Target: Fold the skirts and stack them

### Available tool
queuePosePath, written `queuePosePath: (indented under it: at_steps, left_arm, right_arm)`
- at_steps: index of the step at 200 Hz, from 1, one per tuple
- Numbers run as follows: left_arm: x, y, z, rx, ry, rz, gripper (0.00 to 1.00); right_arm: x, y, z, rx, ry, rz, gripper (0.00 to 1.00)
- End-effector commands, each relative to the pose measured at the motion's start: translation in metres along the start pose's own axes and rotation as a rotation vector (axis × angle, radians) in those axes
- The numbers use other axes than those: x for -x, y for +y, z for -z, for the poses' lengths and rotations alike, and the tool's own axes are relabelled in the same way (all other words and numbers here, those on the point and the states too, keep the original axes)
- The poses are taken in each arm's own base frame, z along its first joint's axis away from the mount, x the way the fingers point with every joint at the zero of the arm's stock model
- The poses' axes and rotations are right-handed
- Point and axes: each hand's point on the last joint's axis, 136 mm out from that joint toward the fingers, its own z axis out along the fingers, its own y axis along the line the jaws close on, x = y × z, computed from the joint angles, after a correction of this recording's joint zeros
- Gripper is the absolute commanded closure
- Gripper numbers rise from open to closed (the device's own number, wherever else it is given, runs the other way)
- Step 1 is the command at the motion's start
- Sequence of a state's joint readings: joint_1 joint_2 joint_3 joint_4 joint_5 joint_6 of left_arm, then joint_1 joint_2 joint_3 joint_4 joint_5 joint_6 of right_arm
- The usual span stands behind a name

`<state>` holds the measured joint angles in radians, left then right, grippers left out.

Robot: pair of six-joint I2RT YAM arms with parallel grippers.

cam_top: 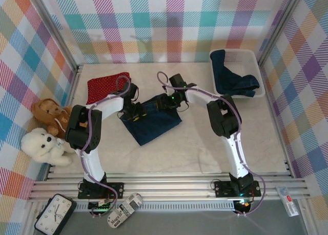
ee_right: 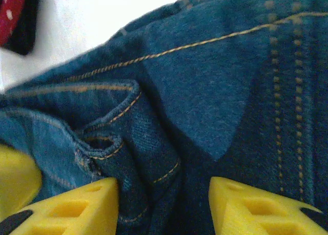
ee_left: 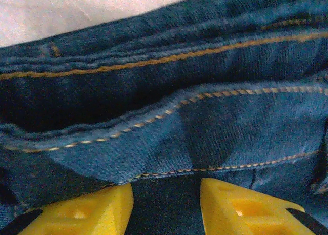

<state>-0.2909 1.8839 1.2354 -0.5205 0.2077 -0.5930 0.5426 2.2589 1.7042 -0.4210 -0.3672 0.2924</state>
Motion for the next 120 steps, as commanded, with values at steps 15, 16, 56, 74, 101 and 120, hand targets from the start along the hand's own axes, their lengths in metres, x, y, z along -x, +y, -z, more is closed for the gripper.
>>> queuePosePath:
  at_steps: [15, 16, 56, 74, 101, 120]
  left_arm:
    - [-0.035, 0.072, -0.029, 0.262, 0.158, 0.021, 0.57]
    - [-0.035, 0.071, -0.029, 0.261, 0.159, 0.018, 0.57]
    - [-0.033, 0.04, -0.034, 0.184, 0.177, -0.089, 0.57]
    - [-0.032, 0.017, -0.036, 0.13, 0.182, -0.153, 0.57]
    - [-0.022, -0.007, -0.026, 0.081, 0.167, -0.226, 0.57]
    - [-0.02, -0.01, -0.018, 0.078, 0.159, -0.249, 0.57]
  right_arm:
    - [-0.046, -0.001, 0.036, -0.047, 0.088, 0.051, 0.51]
    - [-0.048, -0.001, 0.036, -0.045, 0.093, 0.048, 0.51]
    - [-0.097, 0.012, 0.047, 0.077, 0.112, -0.124, 0.59]
    - [-0.114, 0.016, 0.047, 0.123, 0.108, -0.208, 0.69]
    - [-0.13, 0.029, 0.045, 0.186, 0.094, -0.279, 0.84]
    - [-0.132, 0.048, 0.053, 0.267, 0.054, -0.309, 0.87]
